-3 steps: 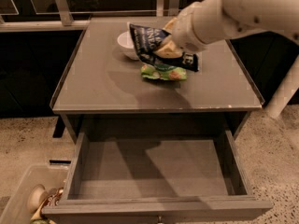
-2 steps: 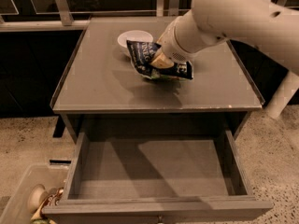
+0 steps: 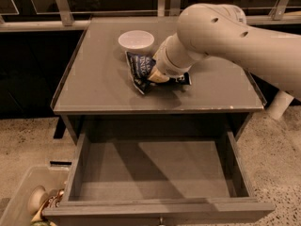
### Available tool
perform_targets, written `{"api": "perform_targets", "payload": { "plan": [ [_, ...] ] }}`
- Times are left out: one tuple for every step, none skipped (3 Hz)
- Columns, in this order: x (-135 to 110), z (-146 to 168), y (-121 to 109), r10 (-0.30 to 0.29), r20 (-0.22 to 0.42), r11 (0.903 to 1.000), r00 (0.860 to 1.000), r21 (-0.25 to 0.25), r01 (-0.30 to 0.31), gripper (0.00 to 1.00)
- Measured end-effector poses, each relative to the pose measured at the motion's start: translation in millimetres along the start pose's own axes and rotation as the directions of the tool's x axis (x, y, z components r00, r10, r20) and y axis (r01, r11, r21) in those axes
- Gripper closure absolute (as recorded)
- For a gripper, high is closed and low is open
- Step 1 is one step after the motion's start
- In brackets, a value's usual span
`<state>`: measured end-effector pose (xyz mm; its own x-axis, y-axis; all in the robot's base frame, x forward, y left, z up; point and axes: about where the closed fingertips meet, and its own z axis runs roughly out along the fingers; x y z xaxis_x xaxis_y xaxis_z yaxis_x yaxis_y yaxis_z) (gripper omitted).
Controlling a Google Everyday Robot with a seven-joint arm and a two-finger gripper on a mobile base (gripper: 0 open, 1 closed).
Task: Pick blue chip bag from top drawer and place on counter
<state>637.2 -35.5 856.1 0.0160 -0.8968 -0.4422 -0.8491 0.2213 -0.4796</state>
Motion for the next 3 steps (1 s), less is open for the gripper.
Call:
{"api": "perform_targets", "payload": {
  "plan": [
    [0.0,0.0,0.0,0.0,0.0,1.0,1.0,0.0,0.0,0.81],
    [0.0,0.0,0.0,0.0,0.0,1.0,1.0,0.0,0.0,0.58],
    [-0.1,0.0,0.0,0.0,0.0,1.0,1.0,0.0,0.0,0.35]
  ]
}}
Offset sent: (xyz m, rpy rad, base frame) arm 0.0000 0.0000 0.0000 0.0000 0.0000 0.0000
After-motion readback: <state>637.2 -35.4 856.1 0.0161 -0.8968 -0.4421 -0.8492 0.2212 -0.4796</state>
